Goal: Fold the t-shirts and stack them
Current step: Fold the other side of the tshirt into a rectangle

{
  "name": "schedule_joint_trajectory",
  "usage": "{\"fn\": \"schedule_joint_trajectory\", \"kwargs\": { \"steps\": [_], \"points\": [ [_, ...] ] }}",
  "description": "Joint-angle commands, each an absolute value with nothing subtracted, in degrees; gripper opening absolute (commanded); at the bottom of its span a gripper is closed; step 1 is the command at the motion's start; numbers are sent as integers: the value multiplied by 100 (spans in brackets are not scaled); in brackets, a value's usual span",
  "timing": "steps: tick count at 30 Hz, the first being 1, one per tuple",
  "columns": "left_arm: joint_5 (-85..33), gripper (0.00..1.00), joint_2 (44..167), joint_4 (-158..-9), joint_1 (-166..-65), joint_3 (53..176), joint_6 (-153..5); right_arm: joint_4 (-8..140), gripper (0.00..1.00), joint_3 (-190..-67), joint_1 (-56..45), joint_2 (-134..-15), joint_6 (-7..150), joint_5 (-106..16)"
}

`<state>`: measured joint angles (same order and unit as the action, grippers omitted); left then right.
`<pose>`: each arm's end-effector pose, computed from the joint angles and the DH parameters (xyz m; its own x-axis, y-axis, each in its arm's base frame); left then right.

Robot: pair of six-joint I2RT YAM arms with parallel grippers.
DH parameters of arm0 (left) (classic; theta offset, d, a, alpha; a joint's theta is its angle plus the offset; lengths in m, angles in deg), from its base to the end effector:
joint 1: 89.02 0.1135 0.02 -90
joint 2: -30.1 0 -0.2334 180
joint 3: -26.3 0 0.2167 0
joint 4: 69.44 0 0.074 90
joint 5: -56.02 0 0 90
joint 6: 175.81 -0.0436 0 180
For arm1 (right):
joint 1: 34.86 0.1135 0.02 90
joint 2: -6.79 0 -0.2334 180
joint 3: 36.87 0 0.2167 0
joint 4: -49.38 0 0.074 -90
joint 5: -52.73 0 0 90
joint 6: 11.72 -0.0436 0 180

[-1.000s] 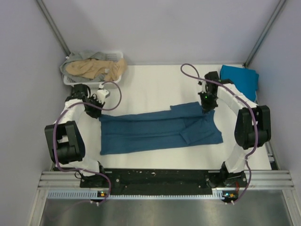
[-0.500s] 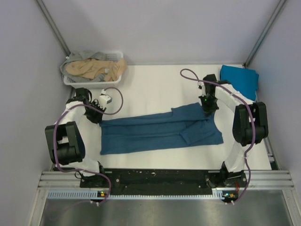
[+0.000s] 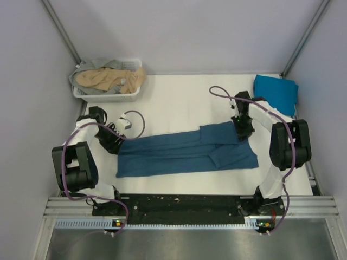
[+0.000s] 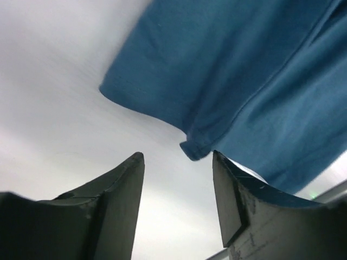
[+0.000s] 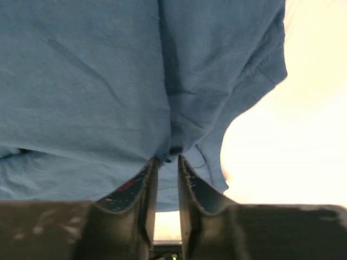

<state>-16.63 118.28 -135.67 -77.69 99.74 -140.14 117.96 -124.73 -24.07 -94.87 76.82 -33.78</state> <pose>0.2382 0.0345 0.1775 -0.6797 0.6546 -0.3308 0.7041 0.7087 -0.0442 0.2885 0.0523 0.1739 -0.9779 -0.1605 -0.1341 -0.1541 0.9864 -0.0569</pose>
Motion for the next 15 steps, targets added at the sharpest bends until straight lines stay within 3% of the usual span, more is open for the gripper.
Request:
{"fn": "schedule_joint_trajectory", "kwargs": {
  "steps": [1,3,10,15],
  "points": [
    [-1483,59,11431,-14412,-7733,10380,-14671,11845,28,-12474,-2387,-9165,7573,-2997],
    [-1193,60,11439,-14825,-7742,10722,-14795,11836,36,-12536,-2396,-9016,7599,-3259],
    [-480,49,11720,-14706,-8102,11084,-14322,11283,41,-13036,-2422,-8988,7459,-4060],
    [-585,52,12132,-14230,-8304,10856,-14092,11133,41,-13222,-2598,-9559,7230,-4228]
  ]
}}
